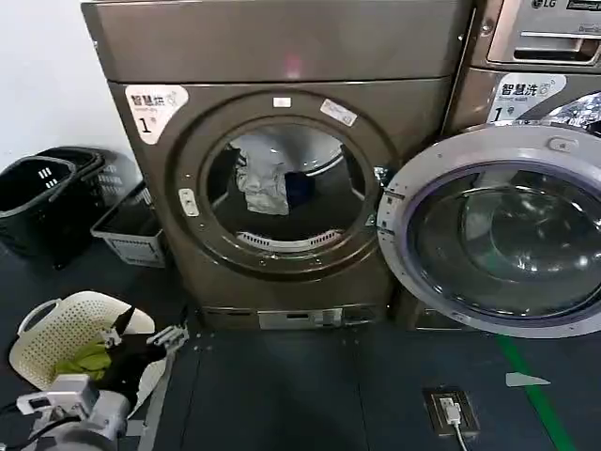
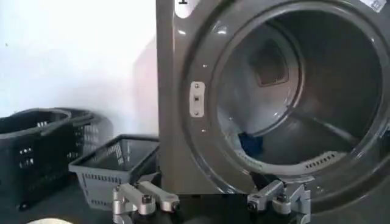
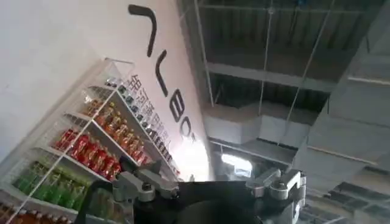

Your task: Grasp the clothes from the dryer.

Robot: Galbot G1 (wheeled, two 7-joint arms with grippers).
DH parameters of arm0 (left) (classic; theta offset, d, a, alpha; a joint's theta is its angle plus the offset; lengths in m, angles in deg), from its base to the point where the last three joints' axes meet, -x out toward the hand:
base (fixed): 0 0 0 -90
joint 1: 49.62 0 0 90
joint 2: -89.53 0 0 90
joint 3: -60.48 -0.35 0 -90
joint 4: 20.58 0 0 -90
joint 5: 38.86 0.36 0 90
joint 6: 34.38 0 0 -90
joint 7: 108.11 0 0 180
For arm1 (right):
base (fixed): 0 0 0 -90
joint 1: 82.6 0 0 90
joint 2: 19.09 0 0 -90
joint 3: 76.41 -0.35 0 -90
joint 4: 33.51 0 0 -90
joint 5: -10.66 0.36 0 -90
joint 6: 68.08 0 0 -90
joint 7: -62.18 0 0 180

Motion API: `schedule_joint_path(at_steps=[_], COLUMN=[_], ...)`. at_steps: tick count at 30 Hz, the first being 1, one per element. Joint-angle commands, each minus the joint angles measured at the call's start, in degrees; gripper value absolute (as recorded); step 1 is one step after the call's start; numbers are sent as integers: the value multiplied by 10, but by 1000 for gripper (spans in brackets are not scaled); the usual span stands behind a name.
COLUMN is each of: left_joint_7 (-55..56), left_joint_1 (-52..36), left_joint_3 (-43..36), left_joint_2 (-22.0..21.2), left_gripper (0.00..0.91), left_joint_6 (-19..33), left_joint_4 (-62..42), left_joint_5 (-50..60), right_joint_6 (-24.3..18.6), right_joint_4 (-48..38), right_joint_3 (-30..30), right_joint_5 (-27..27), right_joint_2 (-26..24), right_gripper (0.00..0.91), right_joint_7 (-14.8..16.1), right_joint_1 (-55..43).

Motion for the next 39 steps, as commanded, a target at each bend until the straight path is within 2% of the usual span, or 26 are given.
schedule_joint_path(at_steps=[1, 39], left_joint_7=[0, -8], left_joint_1=[-1, -3], left_joint_3=[1, -23], left_joint_2=[-1, 0], left_gripper=[907, 907], left_joint_6=[0, 4], left_joint_4=[-2, 3], left_joint_5=[-1, 11], right_joint_6=[0, -9], right_joint_4=[1, -4], right_joint_3=[1, 11], right_joint_5=[0, 2], right_joint_2=[-1, 0], right_gripper=[907, 907], right_joint_7=[0, 4], right_joint_1=[-1, -18])
